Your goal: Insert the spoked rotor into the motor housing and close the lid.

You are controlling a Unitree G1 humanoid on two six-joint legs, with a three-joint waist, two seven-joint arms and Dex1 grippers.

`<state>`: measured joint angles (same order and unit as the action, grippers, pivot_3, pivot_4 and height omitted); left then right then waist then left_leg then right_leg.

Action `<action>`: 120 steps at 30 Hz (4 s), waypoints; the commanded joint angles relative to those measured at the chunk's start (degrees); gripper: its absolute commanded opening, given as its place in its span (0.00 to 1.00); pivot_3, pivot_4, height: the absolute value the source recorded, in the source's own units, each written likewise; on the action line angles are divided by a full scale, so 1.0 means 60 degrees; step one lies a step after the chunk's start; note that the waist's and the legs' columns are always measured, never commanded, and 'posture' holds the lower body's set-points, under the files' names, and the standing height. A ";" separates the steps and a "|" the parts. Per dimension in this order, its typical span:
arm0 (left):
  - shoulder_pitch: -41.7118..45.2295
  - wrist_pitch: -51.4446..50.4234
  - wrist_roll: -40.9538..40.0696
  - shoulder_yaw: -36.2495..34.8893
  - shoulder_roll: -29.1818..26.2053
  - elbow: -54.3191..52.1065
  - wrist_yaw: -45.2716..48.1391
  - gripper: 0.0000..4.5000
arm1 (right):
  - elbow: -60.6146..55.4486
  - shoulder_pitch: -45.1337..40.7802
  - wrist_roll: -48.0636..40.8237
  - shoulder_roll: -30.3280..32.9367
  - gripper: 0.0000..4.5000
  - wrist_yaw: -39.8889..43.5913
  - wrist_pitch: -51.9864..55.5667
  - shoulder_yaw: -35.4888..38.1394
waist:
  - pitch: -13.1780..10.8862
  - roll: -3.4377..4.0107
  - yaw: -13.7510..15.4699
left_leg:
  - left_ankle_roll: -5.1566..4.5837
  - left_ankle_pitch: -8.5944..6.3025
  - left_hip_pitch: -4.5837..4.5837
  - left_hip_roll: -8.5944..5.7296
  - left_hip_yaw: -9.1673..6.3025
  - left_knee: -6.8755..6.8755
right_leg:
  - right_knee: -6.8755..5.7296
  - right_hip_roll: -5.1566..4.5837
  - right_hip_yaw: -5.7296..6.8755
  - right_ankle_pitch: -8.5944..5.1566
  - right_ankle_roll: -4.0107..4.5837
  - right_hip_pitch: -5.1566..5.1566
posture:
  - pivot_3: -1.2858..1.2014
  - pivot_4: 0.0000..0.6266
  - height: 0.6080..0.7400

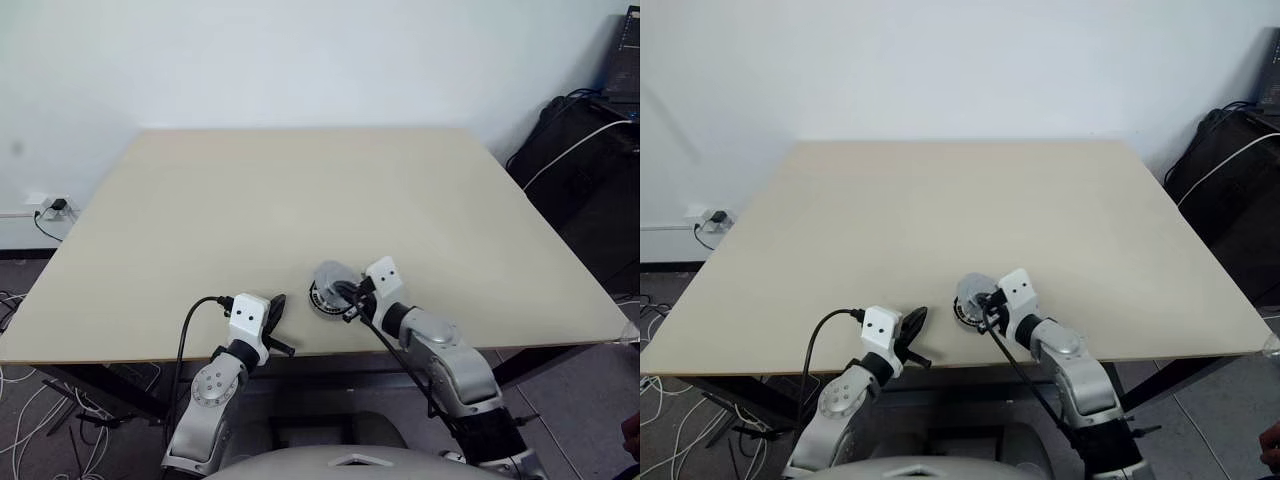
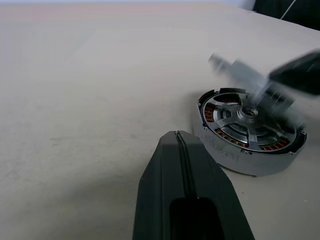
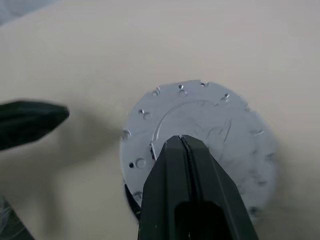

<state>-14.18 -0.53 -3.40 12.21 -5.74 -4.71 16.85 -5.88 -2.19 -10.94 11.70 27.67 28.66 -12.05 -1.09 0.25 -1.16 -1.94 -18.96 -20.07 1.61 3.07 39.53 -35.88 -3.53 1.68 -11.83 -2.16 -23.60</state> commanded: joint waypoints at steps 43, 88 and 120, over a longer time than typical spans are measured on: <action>-0.0356 0.0250 -0.0019 -0.0075 0.0065 -0.0562 -0.0163 0.00 | 0.1089 -0.1708 0.0041 0.1516 0.99 0.3012 -0.2109 -0.0356 | 0.0015 -0.0032 0.0072 | 0.0000 -0.0001 0.0016 0.0001 0.0003 0.0000 | -0.0001 0.0000 0.0000 -0.0001 0.0004 0.0015 | 0.52 0.00 1.00; -0.0127 0.0290 -0.0050 -0.0040 0.0180 -0.0304 -0.0102 0.00 | -0.1819 -0.0641 -0.1418 0.3071 0.99 0.4487 0.0360 -0.0802 | 0.0006 -0.0050 0.0093 | -0.0001 -0.0002 0.0013 0.0000 0.0002 0.0003 | 0.0003 -0.0003 0.0003 -0.0002 0.0001 0.0014 | 0.52 0.00 1.00; -0.0116 0.0248 -0.0050 -0.0079 0.0065 -0.0312 -0.0024 0.00 | 0.0422 -0.1382 0.1719 0.0864 0.00 -0.2266 -0.0122 0.1139 | 0.0011 0.0000 -0.0044 | -0.0004 -0.0004 0.0008 -0.0001 0.0023 -0.0007 | -0.0003 0.0002 -0.0021 0.0020 0.0036 -0.0002 | 0.52 0.00 1.00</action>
<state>-15.10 -0.24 -3.44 11.84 -5.24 -4.95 16.47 -0.63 -9.97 -1.11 16.24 12.63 26.72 -4.21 -1.02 0.25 -1.43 -1.97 -18.99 -20.01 1.61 3.20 39.50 -35.89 -3.52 1.55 -11.74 -1.99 -23.60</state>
